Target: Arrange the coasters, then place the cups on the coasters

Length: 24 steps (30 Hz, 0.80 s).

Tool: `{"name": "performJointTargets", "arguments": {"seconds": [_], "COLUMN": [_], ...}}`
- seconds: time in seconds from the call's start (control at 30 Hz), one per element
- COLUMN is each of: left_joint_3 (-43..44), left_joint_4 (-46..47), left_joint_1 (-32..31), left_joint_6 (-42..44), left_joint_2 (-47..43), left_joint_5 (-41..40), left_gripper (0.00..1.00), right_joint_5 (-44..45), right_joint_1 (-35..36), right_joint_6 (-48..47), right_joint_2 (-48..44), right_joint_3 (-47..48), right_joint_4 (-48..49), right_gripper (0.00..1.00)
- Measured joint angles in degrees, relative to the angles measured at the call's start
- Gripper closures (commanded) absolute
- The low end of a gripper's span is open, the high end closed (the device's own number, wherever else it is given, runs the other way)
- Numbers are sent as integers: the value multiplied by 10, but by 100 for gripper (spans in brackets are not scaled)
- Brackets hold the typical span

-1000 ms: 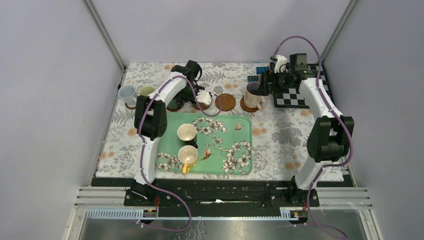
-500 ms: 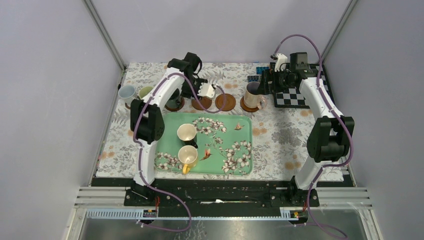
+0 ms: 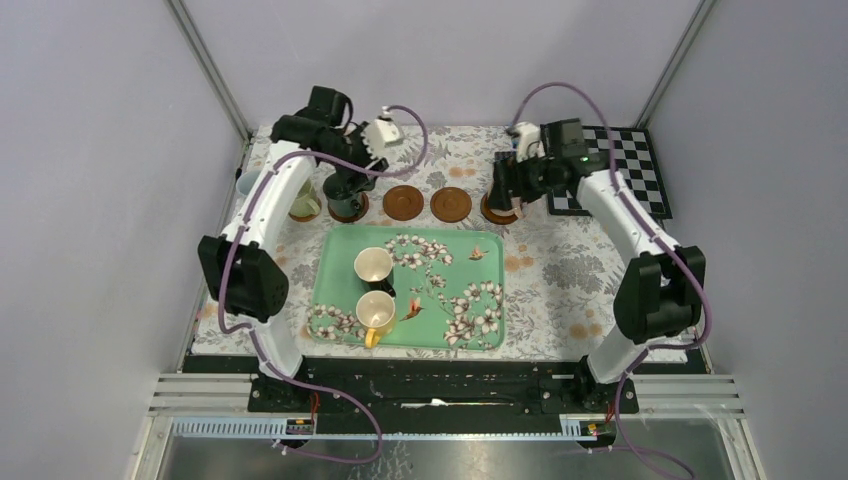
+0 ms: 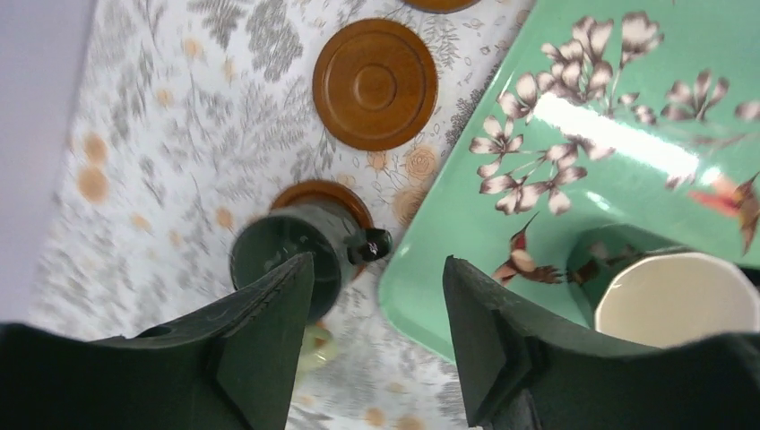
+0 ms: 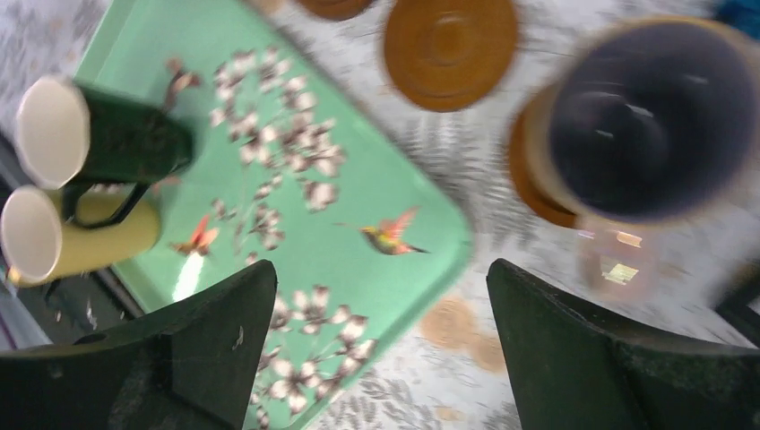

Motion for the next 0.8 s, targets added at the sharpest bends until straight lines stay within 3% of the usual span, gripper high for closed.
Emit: {"name": "performJointTargets", "arguments": {"seconds": [0.33, 0.57, 0.8], "left_joint_3": [-147, -233, -255], "left_joint_4": [139, 217, 245], "left_joint_1": [127, 151, 165], "left_joint_6": [-289, -381, -438], "left_joint_2": [-108, -220, -237], "left_joint_5": [19, 7, -16], "left_gripper": [28, 17, 14], "right_joint_5": [49, 109, 166], "right_joint_1": [246, 340, 403], "right_joint_6": [2, 34, 70], "right_joint_2": [-56, -52, -16], "right_joint_3": [-78, -96, -92], "right_joint_4": [32, 66, 92], "right_gripper": [6, 6, 12]}}
